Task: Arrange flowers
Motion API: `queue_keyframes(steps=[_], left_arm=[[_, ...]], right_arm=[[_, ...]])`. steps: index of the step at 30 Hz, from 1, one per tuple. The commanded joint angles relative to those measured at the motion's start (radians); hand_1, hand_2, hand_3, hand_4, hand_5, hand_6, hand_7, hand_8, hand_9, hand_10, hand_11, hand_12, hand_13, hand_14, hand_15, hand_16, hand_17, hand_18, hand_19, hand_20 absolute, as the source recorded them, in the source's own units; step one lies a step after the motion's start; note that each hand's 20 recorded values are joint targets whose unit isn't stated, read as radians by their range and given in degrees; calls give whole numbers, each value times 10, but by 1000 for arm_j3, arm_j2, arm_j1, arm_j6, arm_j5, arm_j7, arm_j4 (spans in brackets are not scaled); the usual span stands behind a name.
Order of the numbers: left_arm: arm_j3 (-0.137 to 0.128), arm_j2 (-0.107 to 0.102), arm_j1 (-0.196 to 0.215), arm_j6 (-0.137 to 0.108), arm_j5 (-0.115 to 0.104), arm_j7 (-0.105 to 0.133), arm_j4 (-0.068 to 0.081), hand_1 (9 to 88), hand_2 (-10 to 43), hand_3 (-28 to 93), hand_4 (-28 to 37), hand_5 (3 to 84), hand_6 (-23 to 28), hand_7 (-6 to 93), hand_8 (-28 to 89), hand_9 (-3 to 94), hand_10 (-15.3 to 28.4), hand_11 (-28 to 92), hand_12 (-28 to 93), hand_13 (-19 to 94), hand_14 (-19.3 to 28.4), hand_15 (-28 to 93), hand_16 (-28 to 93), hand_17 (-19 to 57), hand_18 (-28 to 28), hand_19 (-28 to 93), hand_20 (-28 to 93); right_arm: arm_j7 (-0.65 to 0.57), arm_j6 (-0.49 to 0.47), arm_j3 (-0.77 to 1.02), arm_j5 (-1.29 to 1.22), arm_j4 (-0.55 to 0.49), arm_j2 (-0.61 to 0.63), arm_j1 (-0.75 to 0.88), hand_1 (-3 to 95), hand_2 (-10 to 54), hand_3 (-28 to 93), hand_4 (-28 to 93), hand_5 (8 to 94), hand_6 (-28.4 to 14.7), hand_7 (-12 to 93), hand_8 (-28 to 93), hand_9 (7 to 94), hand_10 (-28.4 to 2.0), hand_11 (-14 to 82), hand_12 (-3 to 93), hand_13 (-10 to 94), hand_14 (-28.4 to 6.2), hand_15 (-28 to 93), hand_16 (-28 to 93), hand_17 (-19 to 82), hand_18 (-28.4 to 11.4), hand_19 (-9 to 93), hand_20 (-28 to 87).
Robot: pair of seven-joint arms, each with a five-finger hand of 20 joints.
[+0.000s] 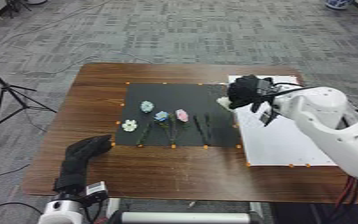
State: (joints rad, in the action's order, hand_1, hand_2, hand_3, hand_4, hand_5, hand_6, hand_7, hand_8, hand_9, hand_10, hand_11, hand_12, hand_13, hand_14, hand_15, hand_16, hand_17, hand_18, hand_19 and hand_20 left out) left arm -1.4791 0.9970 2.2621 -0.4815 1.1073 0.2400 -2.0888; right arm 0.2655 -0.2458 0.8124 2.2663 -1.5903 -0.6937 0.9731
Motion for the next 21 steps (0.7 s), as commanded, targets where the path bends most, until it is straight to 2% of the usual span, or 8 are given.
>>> queue_keyframes(steps=[1,11,12,15,16,18,19,21], left_arm=[[14,8,-1,4,-5,-5,-5,302,41,671,-224,569,-13,209,-93,551,141,261,147,444,172,345,15,37,154,257,239],[9,7,3,8,-10,-2,-6,302,41,670,-224,569,-13,209,-94,552,140,261,147,443,173,344,16,37,153,257,239],[13,7,-6,12,-9,-5,-3,301,41,670,-223,569,-13,208,-94,552,140,260,147,443,173,344,16,36,153,257,239],[7,4,5,19,-10,-2,-5,301,40,671,-223,569,-14,208,-94,552,141,260,146,443,173,344,16,37,153,257,238],[5,5,8,18,-10,-2,-7,300,39,673,-223,569,-14,208,-94,552,141,260,147,443,172,344,16,37,153,257,239],[11,8,-9,20,-6,-11,1,299,38,674,-222,567,-12,208,-94,552,141,260,147,443,172,344,16,36,153,257,238],[11,8,-9,19,-5,-13,1,297,36,675,-221,565,-9,207,-94,551,140,261,147,443,173,344,16,36,153,257,239],[10,6,-10,27,-4,-15,2,297,34,676,-220,563,-8,206,-92,550,140,261,148,442,173,344,17,36,153,258,239]], right_arm=[[99,-74,-62,98,32,-136,-62,575,-3,497,-205,736,38,255,82,836,-90,210,229,846,-27,639,364,573,-140,932,605],[136,-67,-72,180,131,-221,-71,572,0,497,-209,728,43,272,65,830,-88,206,226,840,-28,646,362,569,-140,932,603],[135,-62,-69,197,133,-220,-69,572,0,498,-209,728,43,273,64,830,-87,207,226,839,-28,647,362,569,-139,932,603],[122,-53,-81,209,143,-214,-72,570,-1,500,-211,728,44,275,61,830,-87,207,226,839,-27,648,361,569,-140,932,603],[120,-62,-74,213,147,-215,-72,569,-1,502,-211,729,44,276,60,831,-87,207,226,839,-28,648,361,568,-140,932,603],[125,-119,-54,220,160,-221,-82,549,-11,534,-200,727,44,279,60,826,-86,202,236,839,-28,649,360,567,-140,932,606],[121,-157,-42,230,151,-220,-83,524,-33,562,-185,712,42,286,63,809,-86,184,262,835,-30,650,363,563,-142,932,608],[119,-200,-25,224,137,-211,-85,464,-80,598,-168,653,31,278,67,745,-98,188,235,818,-39,658,362,549,-148,932,607]])
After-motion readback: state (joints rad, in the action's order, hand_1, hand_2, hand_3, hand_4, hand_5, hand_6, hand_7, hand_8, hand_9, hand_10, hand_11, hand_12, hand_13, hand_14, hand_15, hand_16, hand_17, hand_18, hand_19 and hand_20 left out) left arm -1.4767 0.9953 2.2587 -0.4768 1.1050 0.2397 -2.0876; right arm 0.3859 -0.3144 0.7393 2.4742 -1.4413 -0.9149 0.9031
